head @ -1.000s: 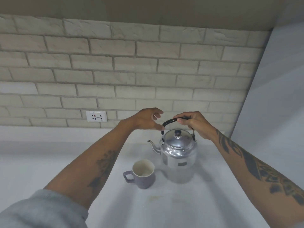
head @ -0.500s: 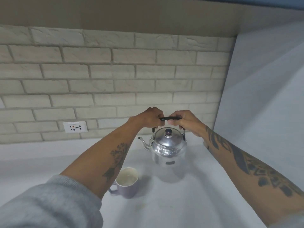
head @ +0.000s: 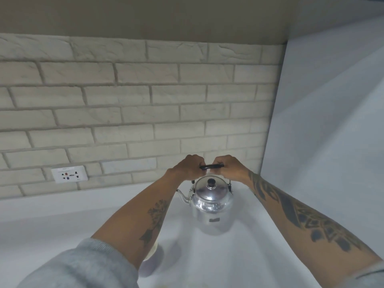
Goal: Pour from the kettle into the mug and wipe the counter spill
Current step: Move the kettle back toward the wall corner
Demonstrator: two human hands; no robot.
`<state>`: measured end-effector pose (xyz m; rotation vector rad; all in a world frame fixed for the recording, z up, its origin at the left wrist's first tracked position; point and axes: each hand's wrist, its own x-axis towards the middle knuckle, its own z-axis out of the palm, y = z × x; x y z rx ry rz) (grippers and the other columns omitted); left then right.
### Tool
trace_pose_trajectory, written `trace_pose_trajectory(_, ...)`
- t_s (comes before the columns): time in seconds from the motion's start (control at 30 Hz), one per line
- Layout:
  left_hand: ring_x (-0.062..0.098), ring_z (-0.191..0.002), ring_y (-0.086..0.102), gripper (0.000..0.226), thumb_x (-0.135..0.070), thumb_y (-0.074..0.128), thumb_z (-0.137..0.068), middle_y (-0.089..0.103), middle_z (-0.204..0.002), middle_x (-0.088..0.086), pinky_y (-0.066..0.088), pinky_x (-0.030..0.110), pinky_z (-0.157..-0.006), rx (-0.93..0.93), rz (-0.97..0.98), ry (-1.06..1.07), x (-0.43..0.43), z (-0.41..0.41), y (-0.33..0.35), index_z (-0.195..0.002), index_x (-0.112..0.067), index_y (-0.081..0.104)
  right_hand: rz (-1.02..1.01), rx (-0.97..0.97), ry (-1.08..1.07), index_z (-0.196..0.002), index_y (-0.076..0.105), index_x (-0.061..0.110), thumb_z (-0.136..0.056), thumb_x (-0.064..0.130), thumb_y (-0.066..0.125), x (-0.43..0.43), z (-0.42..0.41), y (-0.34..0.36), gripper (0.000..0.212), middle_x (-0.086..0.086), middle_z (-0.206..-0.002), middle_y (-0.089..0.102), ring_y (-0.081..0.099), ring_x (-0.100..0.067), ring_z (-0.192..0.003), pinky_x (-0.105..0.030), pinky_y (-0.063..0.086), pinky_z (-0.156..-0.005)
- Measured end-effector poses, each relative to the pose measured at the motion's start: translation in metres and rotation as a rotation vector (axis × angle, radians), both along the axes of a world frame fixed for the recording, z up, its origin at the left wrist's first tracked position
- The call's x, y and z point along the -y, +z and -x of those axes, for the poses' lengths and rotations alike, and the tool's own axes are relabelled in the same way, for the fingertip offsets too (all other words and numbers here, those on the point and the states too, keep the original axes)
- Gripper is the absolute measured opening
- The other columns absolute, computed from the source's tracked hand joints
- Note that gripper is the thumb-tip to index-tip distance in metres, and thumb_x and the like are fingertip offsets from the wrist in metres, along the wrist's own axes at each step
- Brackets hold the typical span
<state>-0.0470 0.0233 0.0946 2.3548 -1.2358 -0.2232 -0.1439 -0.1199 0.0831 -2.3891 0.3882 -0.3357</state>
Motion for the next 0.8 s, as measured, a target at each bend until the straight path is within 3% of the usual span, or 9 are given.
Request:
trace_pose_trajectory(0.13,0.021,-0.066,0.063,0.012,-0.014,0.06,-0.083,0.063,-0.083,0.006,0.053,0.03,-0.06,-0.025,-0.03,0.022,0.02,-0.017,-0.025,-0.089,-0.007,0.066,-0.014,-0.009,-0.003,-0.077,0.066,0.011,-0.08,0.015,0.069,0.018,-0.017,-0.027,0.005,0.004,-0.066,0.055,0.051,-0.011,-0.064,-0.021,0.035,-0.054)
trace_pose_trajectory(0.3,0.022,-0.063,0.062,0.006,-0.014,0.063,-0.082,0.062,-0.078,0.005,0.055,0.033,-0.062,-0.065,-0.031,0.059,0.038,-0.035,-0.051,-0.087,-0.011,0.065,-0.043,-0.032,-0.008,-0.077,0.065,0.013,-0.08,0.015,0.069,0.035,-0.039,-0.055,0.006,0.004,-0.066,0.056,0.052,-0.011,-0.065,-0.021,0.036,-0.056)
trace_pose_trajectory(0.57,0.024,-0.071,0.059,0.014,-0.018,0.065,-0.082,0.062,-0.085,0.007,0.047,0.032,-0.062,-0.093,-0.025,0.114,0.054,-0.05,-0.079,-0.092,-0.008,0.067,-0.034,-0.041,-0.006,-0.078,0.065,0.005,-0.08,0.011,0.067,0.051,-0.061,-0.083,0.007,0.004,-0.063,0.054,0.05,-0.01,-0.061,-0.021,0.034,-0.056)
trace_pose_trajectory(0.8,0.024,-0.072,0.057,0.017,-0.017,0.063,-0.083,0.06,-0.083,0.006,0.043,0.03,-0.063,-0.109,-0.01,0.139,0.06,-0.057,-0.088,-0.095,-0.007,0.067,-0.043,-0.027,-0.038,-0.076,0.061,0.011,-0.082,0.01,0.061,0.054,-0.072,-0.098,0.007,0.002,-0.066,0.055,0.048,-0.01,-0.063,-0.023,0.035,-0.058)
